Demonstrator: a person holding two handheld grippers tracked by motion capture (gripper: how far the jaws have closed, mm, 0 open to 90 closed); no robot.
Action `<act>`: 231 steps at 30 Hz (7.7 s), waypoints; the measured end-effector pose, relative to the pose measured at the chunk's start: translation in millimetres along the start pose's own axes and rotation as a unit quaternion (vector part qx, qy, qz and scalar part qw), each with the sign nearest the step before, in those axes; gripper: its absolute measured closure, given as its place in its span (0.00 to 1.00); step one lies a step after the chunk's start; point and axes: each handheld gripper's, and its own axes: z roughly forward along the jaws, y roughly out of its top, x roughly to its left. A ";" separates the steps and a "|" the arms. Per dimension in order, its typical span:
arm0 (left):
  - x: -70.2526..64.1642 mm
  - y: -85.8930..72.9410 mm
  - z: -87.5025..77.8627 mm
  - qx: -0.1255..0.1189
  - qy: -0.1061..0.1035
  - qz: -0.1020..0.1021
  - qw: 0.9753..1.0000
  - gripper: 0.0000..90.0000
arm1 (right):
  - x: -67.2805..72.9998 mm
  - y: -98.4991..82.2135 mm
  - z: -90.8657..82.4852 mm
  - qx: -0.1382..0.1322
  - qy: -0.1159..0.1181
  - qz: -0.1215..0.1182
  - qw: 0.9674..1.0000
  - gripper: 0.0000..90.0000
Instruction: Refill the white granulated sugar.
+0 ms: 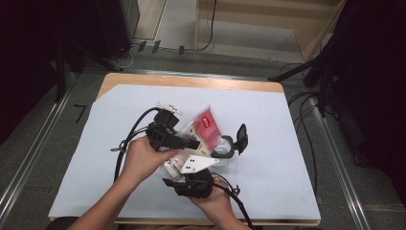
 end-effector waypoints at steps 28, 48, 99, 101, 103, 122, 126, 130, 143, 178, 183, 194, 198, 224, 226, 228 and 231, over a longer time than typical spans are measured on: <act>0.7 18.6 -4.3 0.000 -0.009 -0.004 1.000 0.73 | 0.0 16.5 2.8 -0.024 -0.007 -0.003 1.000 0.69; 5.0 16.2 -2.7 -0.013 -0.010 -0.009 1.000 0.70 | -4.5 17.1 3.5 -0.019 0.006 0.009 1.000 0.69; -6.0 31.0 1.0 0.005 -0.006 -0.013 1.000 0.66 | -6.8 22.9 -7.5 -0.024 0.012 0.021 0.999 0.69; -5.6 31.0 0.9 0.006 -0.007 -0.014 1.000 0.66 | -6.6 22.9 -7.5 -0.023 0.011 0.021 0.999 0.69; -5.5 31.0 0.8 0.007 -0.006 -0.015 1.000 0.67 | -6.6 22.9 -7.5 -0.023 0.010 0.020 0.999 0.69; -6.1 31.0 0.5 0.006 -0.009 -0.016 1.000 0.67 | -4.7 23.7 -7.7 -0.022 0.008 0.019 1.000 0.69; -5.9 31.1 0.1 0.007 -0.010 -0.017 1.000 0.67 | -4.4 23.9 -7.8 -0.021 0.008 0.018 1.000 0.69; -4.5 31.1 -0.9 0.007 -0.012 -0.022 1.000 0.66 | -2.2 24.5 -8.0 -0.019 0.006 0.010 1.000 0.70; -4.1 30.6 -1.7 0.008 -0.011 -0.020 1.000 0.66 | -1.3 25.1 -7.9 -0.019 0.007 0.009 1.000 0.70; -5.2 27.9 -6.2 0.009 -0.004 -0.027 1.000 0.65 | 3.6 27.3 -5.2 -0.015 0.014 -0.003 1.000 0.70; -5.1 27.9 -5.6 0.009 -0.006 -0.025 1.000 0.65 | 3.7 26.8 -5.3 -0.014 0.014 0.000 1.000 0.70; -5.3 28.5 -5.3 0.010 -0.006 -0.022 1.000 0.65 | 4.0 26.6 -5.7 -0.016 0.014 -0.002 1.000 0.70; -6.1 28.8 -4.9 0.009 -0.007 -0.023 1.000 0.65 | 4.1 26.4 -5.8 -0.016 0.012 -0.002 1.000 0.70; -6.1 29.1 -6.0 0.005 -0.003 -0.020 1.000 0.65 | 4.0 27.3 -3.8 -0.017 0.010 -0.003 1.000 0.70; -5.1 28.9 -7.5 0.005 -0.005 -0.023 1.000 0.65 | 4.2 28.2 -3.0 -0.017 0.011 -0.002 1.000 0.70; -5.0 28.8 -7.8 0.004 -0.003 -0.024 1.000 0.65 | 4.0 28.7 -2.5 -0.019 0.011 -0.004 1.000 0.70; -4.7 28.7 -8.2 0.004 -0.001 -0.022 1.000 0.65 | 3.9 28.9 -2.3 -0.018 0.013 -0.004 1.000 0.70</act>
